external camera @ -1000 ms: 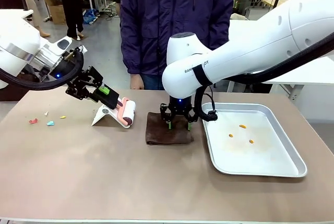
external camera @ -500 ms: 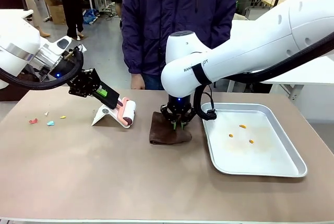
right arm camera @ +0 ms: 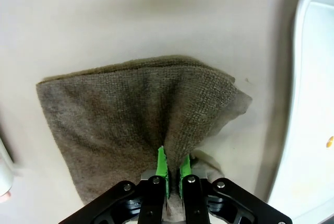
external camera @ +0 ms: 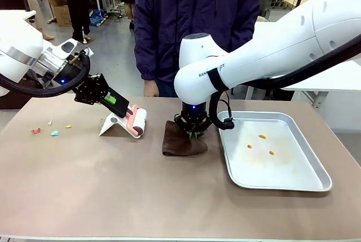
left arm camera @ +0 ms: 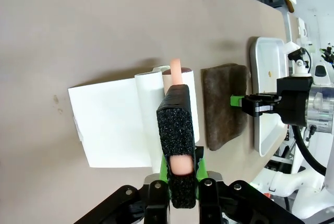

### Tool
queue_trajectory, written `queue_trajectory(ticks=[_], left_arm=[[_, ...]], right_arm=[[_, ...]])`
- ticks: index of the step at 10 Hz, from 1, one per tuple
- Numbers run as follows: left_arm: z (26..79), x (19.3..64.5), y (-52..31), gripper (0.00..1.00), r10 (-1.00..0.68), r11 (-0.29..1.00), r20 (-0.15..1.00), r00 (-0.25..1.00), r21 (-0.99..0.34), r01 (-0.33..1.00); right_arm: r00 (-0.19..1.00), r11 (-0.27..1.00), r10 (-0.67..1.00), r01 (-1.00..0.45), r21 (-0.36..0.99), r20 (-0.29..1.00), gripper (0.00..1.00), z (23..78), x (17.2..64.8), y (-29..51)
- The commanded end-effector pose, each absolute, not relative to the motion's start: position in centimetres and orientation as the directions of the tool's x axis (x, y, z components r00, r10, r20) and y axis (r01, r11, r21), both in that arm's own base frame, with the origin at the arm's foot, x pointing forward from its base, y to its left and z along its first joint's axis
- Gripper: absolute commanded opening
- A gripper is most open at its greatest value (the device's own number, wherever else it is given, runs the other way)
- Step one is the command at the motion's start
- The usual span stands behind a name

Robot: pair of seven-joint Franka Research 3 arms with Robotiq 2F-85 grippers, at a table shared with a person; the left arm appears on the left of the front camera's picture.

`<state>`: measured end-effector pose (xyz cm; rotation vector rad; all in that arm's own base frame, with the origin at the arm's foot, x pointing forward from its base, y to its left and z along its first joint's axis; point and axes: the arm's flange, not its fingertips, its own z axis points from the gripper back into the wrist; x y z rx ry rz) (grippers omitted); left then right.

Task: Clean the surface of the table.
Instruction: Hold the Lint Roller with your left hand and the towel with your right hand.

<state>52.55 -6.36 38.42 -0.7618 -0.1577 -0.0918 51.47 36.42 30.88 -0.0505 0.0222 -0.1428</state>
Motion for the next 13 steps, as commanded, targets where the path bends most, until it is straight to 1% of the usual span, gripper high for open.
queue_trajectory(ticks=[1, 2, 3, 4, 6, 7, 8, 9, 10, 11, 12, 13], left_arm=[[38.9, 51.7, -6.3, 0.00, -0.041, 0.675, 0.217, 0.975, -0.714, 0.187], [39.3, 51.5, -6.2, 0.00, -0.031, 0.657, 0.230, 0.973, -0.729, 0.193], [39.6, 51.3, -6.0, 0.00, -0.030, 0.640, 0.242, 0.970, -0.741, 0.205], [39.8, 51.3, -5.7, 0.00, -0.017, 0.632, 0.259, 0.966, -0.746, 0.211], [40.4, 51.0, -5.3, 0.00, -0.024, 0.603, 0.277, 0.961, -0.762, 0.235], [40.8, 50.7, -4.6, 0.00, -0.048, 0.561, 0.287, 0.957, -0.785, 0.263], [41.2, 50.6, -3.5, 0.00, -0.109, 0.482, 0.297, 0.949, -0.819, 0.312], [41.2, 51.0, -2.1, 0.00, -0.114, 0.417, 0.282, 0.952, -0.857, 0.304], [41.0, 51.1, -0.8, 0.00, -0.104, 0.357, 0.273, 0.956, -0.887, 0.292], [40.9, 50.9, 1.0, 0.00, -0.079, 0.287, 0.262, 0.962, -0.918, 0.273], [40.7, 50.7, 2.7, 0.00, -0.028, 0.253, 0.249, 0.968, -0.935, 0.248], [40.5, 50.4, 4.6, 0.00, 0.000, 0.198, 0.238, 0.971, -0.952, 0.233]], right_arm=[[0.988, 0.990, -0.141, 0.141, -0.013, -0.065, 0.00, 30.0, 51.6, 34.9], [0.986, 0.986, -0.143, 0.149, 0.073, -0.080, 0.00, 30.5, 51.4, 33.9], [0.993, 0.984, -0.096, 0.106, 0.145, -0.073, 0.00, 31.0, 51.1, 32.9], [0.992, 0.969, -0.091, 0.107, 0.221, -0.083, 0.00, 31.2, 50.9, 31.7], [0.991, 0.914, -0.086, 0.118, 0.388, -0.099, 0.00, 31.3, 50.8, 29.7], [0.995, 0.867, -0.061, 0.094, 0.490, -0.085, 0.00, 31.5, 50.4, 28.6], [0.999, 0.820, 0.003, 0.024, 0.572, -0.046, 0.00, 31.8, 49.9, 27.7], [0.998, 0.749, 0.059, -0.044, 0.661, -0.001, 0.00, 32.2, 49.4, 26.8], [0.997, 0.675, 0.068, -0.072, 0.735, 0.036, 0.00, 32.6, 49.1, 26.2], [0.994, 0.574, 0.084, -0.103, 0.812, 0.067, 0.00, 33.0, 48.6, 25.6], [0.990, 0.484, 0.105, -0.132, 0.865, 0.092, 0.00, 33.7, 48.0, 25.2], [0.991, 0.358, 0.090, -0.122, 0.926, 0.095, 0.00, 34.6, 47.4, 25.0]])
